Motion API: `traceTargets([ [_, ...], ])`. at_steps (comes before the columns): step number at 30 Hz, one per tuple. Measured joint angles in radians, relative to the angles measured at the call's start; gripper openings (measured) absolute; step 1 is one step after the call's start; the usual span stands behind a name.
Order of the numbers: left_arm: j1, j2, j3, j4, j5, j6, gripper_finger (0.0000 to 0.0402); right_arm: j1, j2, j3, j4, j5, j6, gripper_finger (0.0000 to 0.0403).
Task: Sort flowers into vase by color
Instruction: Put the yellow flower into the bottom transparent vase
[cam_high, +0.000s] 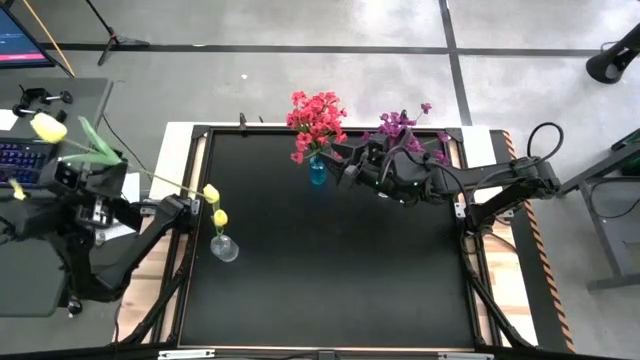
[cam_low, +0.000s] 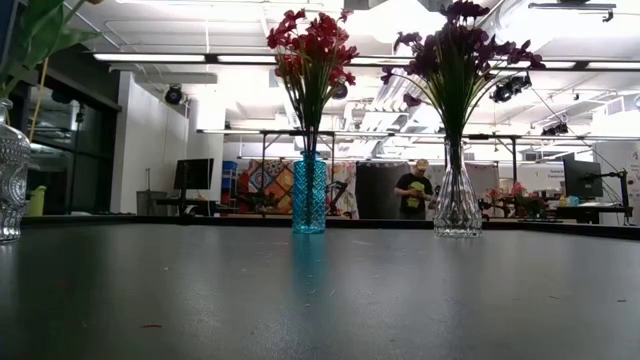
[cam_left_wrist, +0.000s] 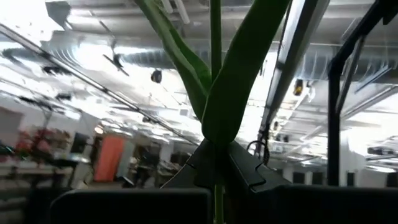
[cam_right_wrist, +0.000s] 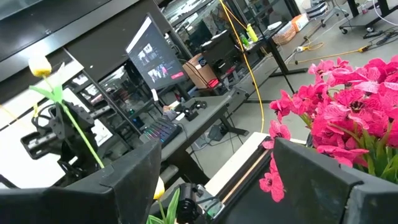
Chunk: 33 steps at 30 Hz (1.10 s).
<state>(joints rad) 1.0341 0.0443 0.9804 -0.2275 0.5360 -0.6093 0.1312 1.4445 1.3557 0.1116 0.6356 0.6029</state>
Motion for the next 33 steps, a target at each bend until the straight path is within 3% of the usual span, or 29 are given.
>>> traceTargets([
  [5, 0.032, 0.065, -0.002, 0.094, 0.119, -0.091, 0.0, 0.0, 0.0, 0.0, -0.006, -0.014, 0.0, 0.0298],
  [10, 0.162, 0.054, 0.015, 0.194, 0.192, -0.219, 0.0, 0.0, 0.0, 0.0, -0.028, -0.042, -0.001, 0.0298],
  [17, 0.409, 0.022, 0.125, 0.109, 0.305, -0.222, 0.0, 0.0, 0.0, 0.0, -0.056, -0.044, -0.018, 0.0298],
  [20, 0.457, 0.023, 0.146, 0.038, 0.364, -0.177, 0.0, 0.0, 0.0, 0.0, -0.061, -0.044, -0.027, 0.0298],
  [25, 0.443, 0.037, 0.145, -0.068, 0.362, -0.083, 0.0, 0.0, 0.0, 0.0, -0.067, -0.053, -0.027, 0.0298],
  [29, 0.391, 0.043, 0.144, -0.104, 0.26, 0.04, 0.0, 0.0, 0.0, 0.0, -0.071, -0.069, -0.027, 0.0298],
  [33, 0.38, 0.073, 0.145, -0.152, 0.244, 0.143, 0.0, -0.008, 0.0, 0.0, -0.07, -0.067, -0.027, 0.0298],
])
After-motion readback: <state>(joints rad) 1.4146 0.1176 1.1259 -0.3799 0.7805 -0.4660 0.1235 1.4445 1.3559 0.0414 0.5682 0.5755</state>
